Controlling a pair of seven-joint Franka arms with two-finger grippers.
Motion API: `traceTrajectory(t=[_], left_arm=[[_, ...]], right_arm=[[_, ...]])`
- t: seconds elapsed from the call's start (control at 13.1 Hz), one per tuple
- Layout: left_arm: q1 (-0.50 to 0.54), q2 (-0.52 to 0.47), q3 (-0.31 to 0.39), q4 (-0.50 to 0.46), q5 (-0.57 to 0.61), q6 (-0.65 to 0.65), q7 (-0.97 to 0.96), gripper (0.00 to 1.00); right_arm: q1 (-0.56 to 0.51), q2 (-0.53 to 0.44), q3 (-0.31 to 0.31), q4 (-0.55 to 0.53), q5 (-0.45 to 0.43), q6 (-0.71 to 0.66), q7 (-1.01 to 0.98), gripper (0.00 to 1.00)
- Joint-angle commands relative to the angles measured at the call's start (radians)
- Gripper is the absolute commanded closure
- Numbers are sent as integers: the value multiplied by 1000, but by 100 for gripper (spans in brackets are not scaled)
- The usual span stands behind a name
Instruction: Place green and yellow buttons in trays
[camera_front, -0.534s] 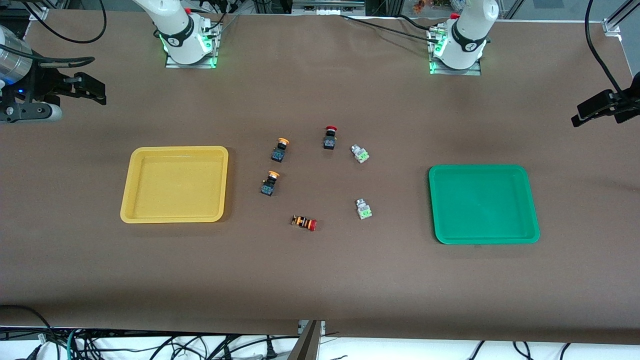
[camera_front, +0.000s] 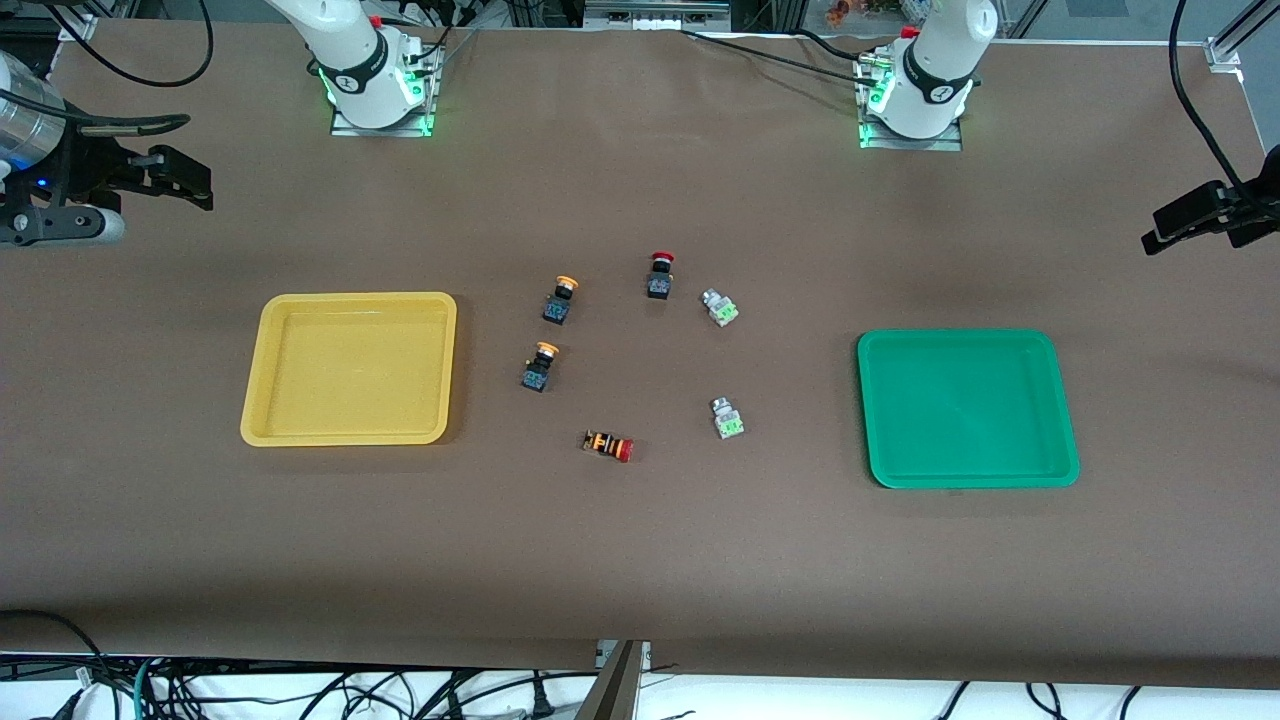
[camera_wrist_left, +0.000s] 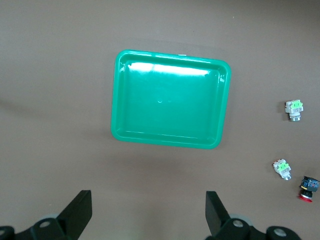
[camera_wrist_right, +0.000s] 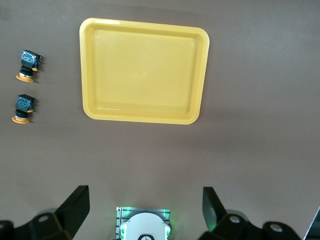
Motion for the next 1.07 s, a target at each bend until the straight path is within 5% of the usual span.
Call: traceTrajectory(t=[0.0,0.46,0.99], left_arm=[[7,9,-9,24,11,-22,0,0],[-76,90,-37,39,5,-14,-24,0],[-255,350,-43,113,16,-10,-23,0]], right_arm=[[3,47,-1,28,14,-11,-4,0],[57,249,5,27,13,97,25,0],[340,534,7,14,143,505,634,0]])
